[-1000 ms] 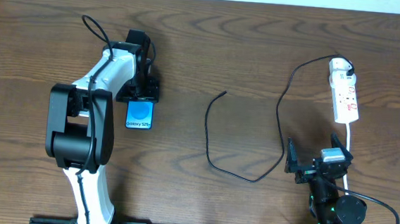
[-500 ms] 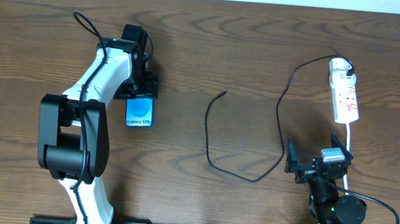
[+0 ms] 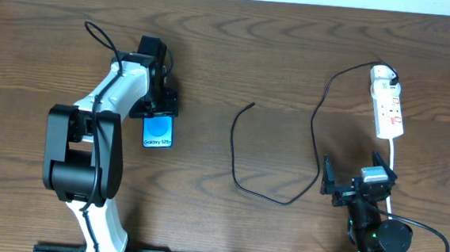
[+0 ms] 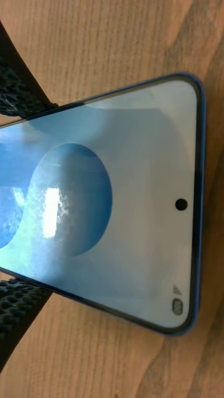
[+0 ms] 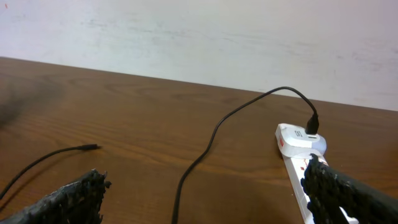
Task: Plug charger to phone and switch on socket
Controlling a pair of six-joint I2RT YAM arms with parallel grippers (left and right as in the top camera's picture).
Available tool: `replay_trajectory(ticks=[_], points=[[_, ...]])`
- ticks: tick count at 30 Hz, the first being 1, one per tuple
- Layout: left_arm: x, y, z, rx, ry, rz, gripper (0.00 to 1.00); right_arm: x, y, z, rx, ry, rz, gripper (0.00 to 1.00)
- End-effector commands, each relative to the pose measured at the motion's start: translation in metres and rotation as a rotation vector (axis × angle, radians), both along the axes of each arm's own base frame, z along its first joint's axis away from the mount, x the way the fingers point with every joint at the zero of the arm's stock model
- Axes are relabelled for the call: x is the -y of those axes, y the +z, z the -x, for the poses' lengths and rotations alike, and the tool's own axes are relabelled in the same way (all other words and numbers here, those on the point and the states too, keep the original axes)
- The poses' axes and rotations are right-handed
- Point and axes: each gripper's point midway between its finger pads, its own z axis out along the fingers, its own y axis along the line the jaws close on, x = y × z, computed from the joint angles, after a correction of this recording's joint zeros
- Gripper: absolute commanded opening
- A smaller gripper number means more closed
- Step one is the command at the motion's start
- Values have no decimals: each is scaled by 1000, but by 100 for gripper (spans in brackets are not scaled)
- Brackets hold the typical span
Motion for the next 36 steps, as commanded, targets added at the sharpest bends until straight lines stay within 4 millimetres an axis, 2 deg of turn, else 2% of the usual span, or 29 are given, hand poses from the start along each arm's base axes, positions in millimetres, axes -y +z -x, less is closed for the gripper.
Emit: replay_trajectory(ticks=[1, 12, 14, 36], points=[[0, -8, 3, -18, 23, 0, 65, -1, -1, 0, -2, -1, -10, 99], [0, -11, 4, -27, 37, 0, 67, -1, -1, 0, -2, -1, -10, 99], [0, -11, 4, -27, 40, 0, 73, -1, -1, 0, -2, -1, -10, 99], [0, -14, 8, -40, 48, -1, 80, -1, -1, 0, -2, -1, -10, 99]])
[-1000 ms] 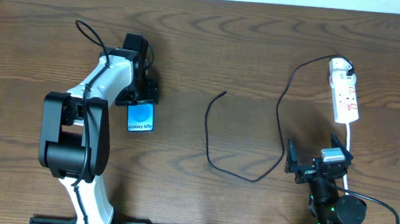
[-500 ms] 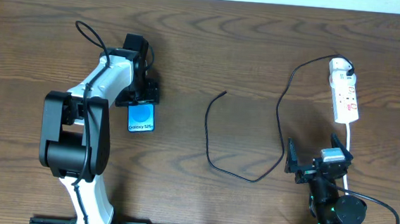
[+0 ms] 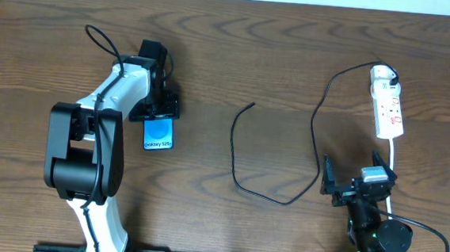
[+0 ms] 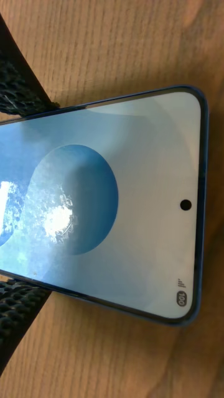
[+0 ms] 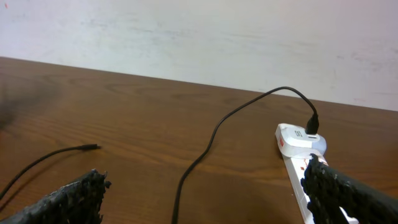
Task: Plug charger to phone and switch on socket
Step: 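Lift the phone upright with the left gripper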
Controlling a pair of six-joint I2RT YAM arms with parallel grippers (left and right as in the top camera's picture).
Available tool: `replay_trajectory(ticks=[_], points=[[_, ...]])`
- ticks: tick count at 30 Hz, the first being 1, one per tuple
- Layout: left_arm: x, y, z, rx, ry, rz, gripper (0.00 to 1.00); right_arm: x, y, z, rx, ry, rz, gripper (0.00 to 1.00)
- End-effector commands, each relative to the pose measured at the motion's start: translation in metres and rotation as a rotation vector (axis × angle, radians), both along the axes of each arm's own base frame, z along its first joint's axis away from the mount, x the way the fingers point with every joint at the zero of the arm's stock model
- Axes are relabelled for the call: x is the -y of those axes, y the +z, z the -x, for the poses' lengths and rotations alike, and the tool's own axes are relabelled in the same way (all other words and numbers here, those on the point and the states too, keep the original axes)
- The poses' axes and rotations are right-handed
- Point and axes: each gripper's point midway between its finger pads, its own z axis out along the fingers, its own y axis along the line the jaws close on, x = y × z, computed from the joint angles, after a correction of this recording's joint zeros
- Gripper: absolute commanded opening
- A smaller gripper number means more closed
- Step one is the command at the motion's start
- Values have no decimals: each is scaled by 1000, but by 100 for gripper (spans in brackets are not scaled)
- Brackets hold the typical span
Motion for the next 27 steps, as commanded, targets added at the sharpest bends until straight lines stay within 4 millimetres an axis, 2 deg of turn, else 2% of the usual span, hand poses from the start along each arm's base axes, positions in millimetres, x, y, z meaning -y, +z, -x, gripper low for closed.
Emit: replay_trajectory(ticks=[1, 17, 27], points=[[0, -5, 3, -18, 13, -3, 82, -1, -1, 0, -2, -1, -11, 99], [0, -5, 8, -35, 16, -4, 84, -1, -1, 0, -2, -1, -11, 99], [0, -18, 18, -54, 34, 3, 84, -1, -1, 0, -2, -1, -11, 99]])
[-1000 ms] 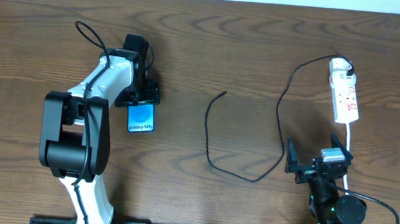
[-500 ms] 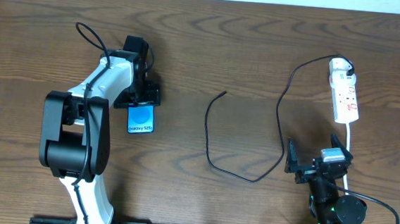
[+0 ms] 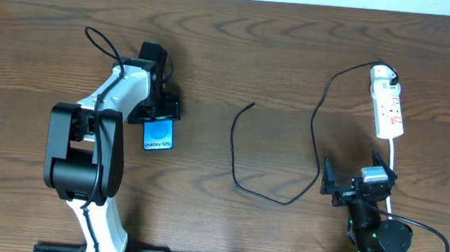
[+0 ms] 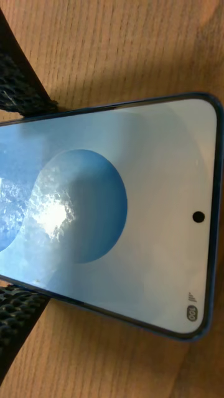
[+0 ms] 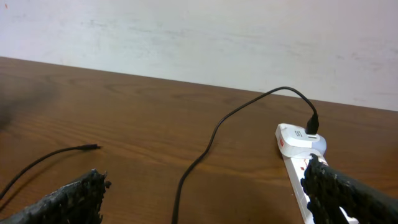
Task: Plug charger to phone and switch on socket
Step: 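Lift the phone upright with the left gripper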
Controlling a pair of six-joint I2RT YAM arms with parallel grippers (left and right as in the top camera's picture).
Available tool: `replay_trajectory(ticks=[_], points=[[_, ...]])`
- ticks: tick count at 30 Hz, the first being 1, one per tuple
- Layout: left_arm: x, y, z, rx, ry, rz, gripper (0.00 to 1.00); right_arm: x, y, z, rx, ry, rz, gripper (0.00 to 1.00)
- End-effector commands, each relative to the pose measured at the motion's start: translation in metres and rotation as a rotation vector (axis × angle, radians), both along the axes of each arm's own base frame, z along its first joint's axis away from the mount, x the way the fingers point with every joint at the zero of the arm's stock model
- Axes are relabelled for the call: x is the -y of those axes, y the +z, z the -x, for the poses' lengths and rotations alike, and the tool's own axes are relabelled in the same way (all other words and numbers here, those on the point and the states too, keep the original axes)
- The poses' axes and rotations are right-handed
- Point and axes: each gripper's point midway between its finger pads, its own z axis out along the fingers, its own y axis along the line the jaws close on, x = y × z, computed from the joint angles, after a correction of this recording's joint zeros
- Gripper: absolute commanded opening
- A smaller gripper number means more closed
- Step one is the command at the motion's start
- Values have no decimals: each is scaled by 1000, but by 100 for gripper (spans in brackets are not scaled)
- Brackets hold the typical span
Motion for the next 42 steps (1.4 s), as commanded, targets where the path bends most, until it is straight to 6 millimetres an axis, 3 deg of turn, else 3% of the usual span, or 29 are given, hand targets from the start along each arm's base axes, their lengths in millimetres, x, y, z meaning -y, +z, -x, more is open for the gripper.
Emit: replay_trajectory(ticks=[1, 42], points=[[3, -14, 15, -50, 12, 17, 84, -1, -1, 0, -2, -1, -11, 99], [17, -13, 26, -94, 16, 91, 84, -1, -1, 0, -2, -1, -11, 99]])
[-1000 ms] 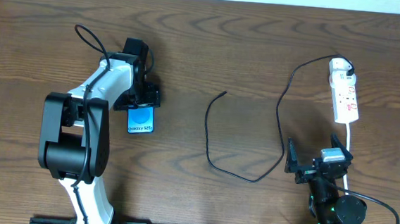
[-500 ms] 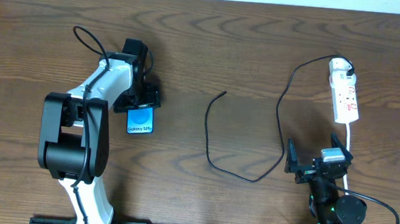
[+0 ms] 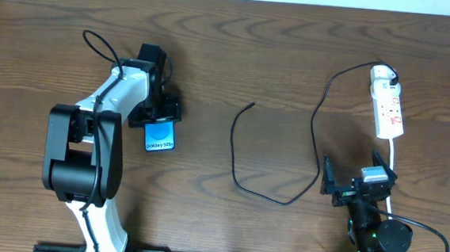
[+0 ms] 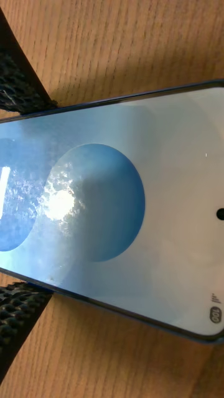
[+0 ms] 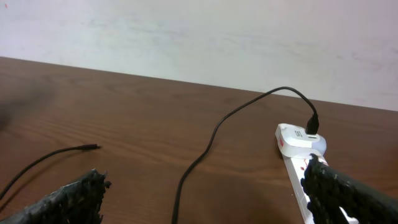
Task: Plug charger to phone and switch on socket
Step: 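Lift the phone upright with the left gripper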
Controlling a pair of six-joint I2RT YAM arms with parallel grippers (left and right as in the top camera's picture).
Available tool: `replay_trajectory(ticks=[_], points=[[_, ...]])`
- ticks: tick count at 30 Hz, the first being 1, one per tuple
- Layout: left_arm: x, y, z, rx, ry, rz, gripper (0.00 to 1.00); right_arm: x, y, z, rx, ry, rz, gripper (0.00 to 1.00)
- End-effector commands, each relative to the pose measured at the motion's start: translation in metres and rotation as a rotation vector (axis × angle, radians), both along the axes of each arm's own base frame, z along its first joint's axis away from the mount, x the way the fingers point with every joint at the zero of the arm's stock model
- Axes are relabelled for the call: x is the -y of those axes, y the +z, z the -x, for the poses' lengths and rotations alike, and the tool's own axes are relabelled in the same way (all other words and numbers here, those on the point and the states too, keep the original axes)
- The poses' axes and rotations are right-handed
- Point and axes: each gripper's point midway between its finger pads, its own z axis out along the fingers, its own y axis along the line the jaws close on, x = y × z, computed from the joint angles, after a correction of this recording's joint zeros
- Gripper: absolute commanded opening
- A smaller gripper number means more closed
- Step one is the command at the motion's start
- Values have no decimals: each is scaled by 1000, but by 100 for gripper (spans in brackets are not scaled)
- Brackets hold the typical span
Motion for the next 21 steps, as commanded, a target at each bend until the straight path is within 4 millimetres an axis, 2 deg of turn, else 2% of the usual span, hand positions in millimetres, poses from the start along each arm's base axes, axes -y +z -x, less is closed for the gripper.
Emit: replay_trajectory(ticks=[1, 10, 21], points=[[12, -15, 17, -64, -32, 52, 84, -1, -1, 0, -2, -1, -10, 99], [14, -15, 15, -45, -69, 2, 84, -1, -1, 0, -2, -1, -10, 99], [11, -16, 14, -47, 6, -20, 84, -1, -1, 0, -2, -1, -10, 99]])
